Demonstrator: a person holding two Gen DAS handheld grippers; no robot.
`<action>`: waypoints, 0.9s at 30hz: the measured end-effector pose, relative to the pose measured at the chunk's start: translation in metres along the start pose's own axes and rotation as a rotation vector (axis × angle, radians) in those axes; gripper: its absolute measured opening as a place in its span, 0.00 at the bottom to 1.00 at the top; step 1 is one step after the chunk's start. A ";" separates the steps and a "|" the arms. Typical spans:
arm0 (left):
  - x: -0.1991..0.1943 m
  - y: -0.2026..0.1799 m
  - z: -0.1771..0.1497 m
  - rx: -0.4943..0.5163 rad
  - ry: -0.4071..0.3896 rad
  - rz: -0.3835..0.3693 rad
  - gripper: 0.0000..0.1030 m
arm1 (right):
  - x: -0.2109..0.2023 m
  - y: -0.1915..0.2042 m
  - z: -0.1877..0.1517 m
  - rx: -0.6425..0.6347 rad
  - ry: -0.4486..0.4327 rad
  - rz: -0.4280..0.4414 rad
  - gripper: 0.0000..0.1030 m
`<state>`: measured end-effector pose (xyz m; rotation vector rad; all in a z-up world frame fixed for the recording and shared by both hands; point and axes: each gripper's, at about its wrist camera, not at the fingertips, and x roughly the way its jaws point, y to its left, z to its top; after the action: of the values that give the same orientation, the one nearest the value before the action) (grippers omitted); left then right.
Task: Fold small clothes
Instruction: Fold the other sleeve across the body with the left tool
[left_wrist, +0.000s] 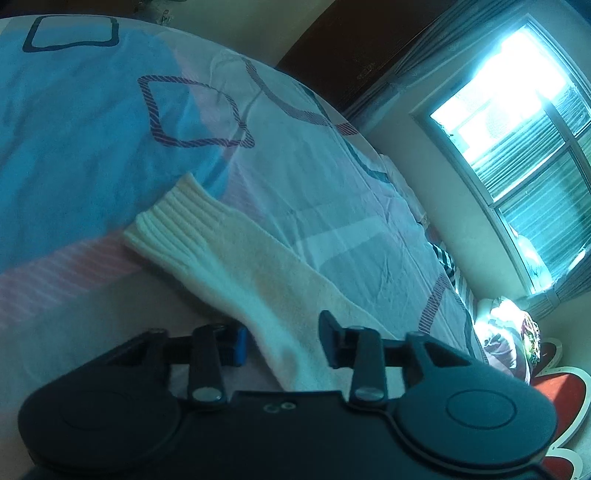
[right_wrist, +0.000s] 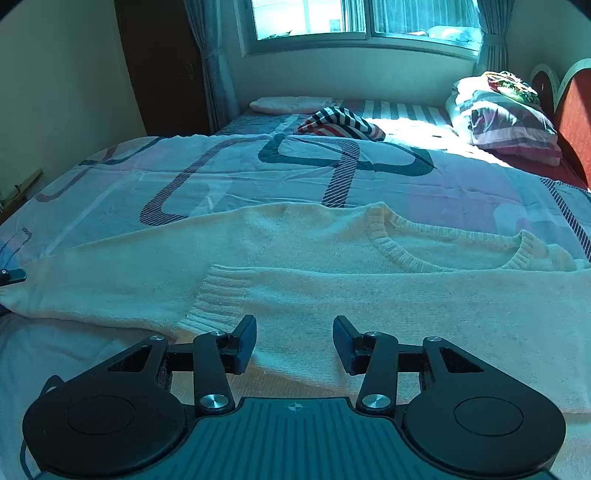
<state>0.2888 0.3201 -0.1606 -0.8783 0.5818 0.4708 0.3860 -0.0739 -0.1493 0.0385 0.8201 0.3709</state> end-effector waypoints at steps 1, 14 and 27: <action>0.001 0.001 0.001 -0.005 -0.002 0.011 0.06 | 0.004 0.001 -0.001 -0.006 0.012 -0.002 0.44; -0.035 -0.151 -0.048 0.387 0.041 -0.302 0.03 | -0.027 -0.028 0.004 0.090 -0.049 0.039 0.44; 0.011 -0.257 -0.223 0.723 0.394 -0.404 0.17 | -0.080 -0.093 -0.023 0.182 -0.068 -0.019 0.45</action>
<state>0.3905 -0.0036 -0.1324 -0.3652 0.8368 -0.2884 0.3483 -0.1907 -0.1252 0.2120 0.7842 0.2747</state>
